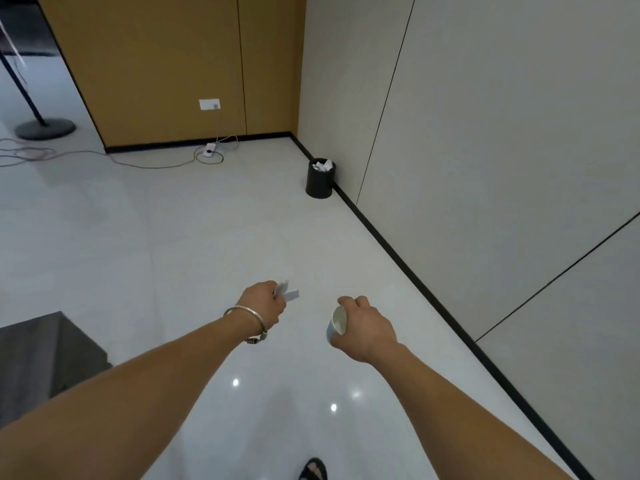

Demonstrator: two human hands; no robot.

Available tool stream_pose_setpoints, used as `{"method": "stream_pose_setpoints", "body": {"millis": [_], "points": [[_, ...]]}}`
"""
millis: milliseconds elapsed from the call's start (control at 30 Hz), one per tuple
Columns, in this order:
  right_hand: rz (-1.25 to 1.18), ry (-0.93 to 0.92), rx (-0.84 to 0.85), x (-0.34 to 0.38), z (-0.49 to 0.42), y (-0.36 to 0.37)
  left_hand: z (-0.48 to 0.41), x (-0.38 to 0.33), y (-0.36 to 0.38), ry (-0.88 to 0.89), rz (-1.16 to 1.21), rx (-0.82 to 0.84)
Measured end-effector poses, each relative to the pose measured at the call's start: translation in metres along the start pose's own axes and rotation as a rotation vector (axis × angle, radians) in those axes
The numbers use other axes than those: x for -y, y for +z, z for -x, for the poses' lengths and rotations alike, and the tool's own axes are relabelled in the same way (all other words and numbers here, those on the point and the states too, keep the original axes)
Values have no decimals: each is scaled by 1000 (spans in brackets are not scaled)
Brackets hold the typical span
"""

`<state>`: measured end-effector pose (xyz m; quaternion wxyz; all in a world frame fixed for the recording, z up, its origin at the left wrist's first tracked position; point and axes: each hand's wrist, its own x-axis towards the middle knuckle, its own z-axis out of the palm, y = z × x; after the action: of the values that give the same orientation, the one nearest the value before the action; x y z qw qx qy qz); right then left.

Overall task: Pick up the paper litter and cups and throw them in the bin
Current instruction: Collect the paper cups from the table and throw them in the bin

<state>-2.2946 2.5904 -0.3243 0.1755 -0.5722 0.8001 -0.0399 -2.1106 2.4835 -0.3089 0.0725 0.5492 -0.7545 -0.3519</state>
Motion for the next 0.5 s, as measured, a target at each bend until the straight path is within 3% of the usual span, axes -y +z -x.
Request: {"method": "stream_pose_setpoints", "body": {"millis": [500], "points": [[23, 36, -16, -34, -308, -94, -314, -59, -58, -7, 99, 8]]}}
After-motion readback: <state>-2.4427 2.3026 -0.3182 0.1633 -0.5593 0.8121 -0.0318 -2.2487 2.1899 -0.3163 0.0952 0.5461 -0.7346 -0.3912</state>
